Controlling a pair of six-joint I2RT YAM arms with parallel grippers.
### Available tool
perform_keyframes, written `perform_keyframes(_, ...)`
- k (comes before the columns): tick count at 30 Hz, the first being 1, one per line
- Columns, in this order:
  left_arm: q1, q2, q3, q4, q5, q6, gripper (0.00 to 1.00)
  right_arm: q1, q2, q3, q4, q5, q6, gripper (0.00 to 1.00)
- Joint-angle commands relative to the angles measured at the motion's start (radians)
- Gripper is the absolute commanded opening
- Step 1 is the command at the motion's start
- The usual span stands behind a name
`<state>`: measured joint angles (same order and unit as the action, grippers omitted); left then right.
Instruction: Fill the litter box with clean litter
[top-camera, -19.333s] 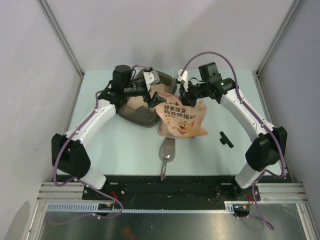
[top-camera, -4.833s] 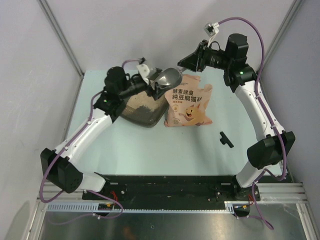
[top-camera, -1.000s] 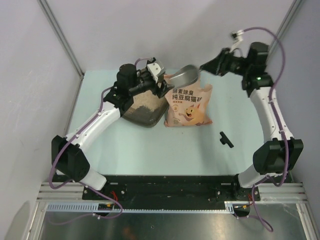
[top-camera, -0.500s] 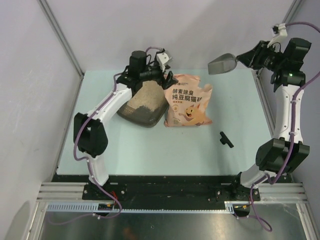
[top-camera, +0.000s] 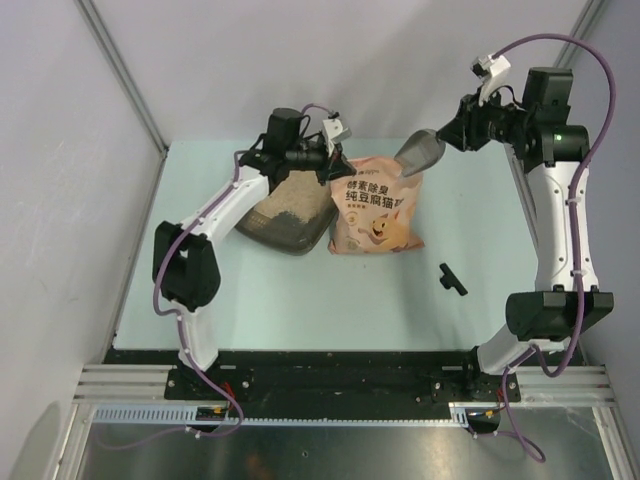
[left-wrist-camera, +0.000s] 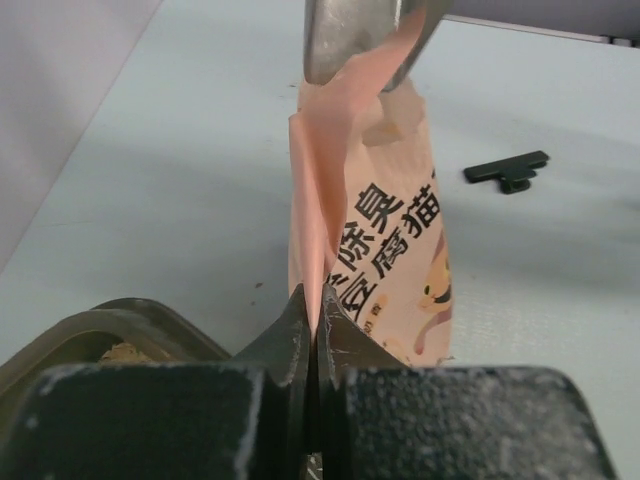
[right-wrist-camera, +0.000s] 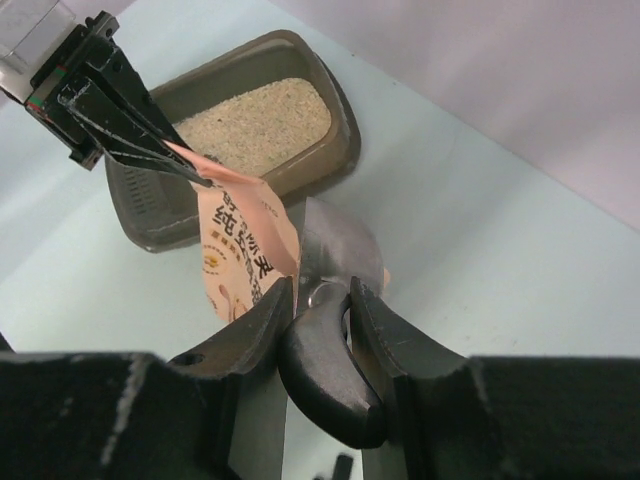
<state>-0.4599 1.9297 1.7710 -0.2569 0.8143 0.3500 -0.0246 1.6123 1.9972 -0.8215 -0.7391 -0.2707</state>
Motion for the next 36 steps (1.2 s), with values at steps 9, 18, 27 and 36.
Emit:
perform_keyframes(9,-0.062,-0.290,-0.194,-0.019,0.088,0.007,0.00,0.018,0.023,0.186,-0.338,0.030,-0.310,0.00)
perform_keyframes(18,-0.075,-0.382,-0.295,-0.002,0.045,-0.040,0.00,0.084,-0.060,0.146,-0.475,0.000,-0.398,0.00)
perform_keyframes(27,-0.077,-0.402,-0.315,0.016,0.026,-0.065,0.00,0.176,-0.124,0.020,-0.461,0.084,-0.464,0.00)
perform_keyframes(36,-0.077,-0.437,-0.335,0.036,0.023,-0.109,0.00,0.207,-0.124,-0.119,-0.313,0.295,-0.260,0.00)
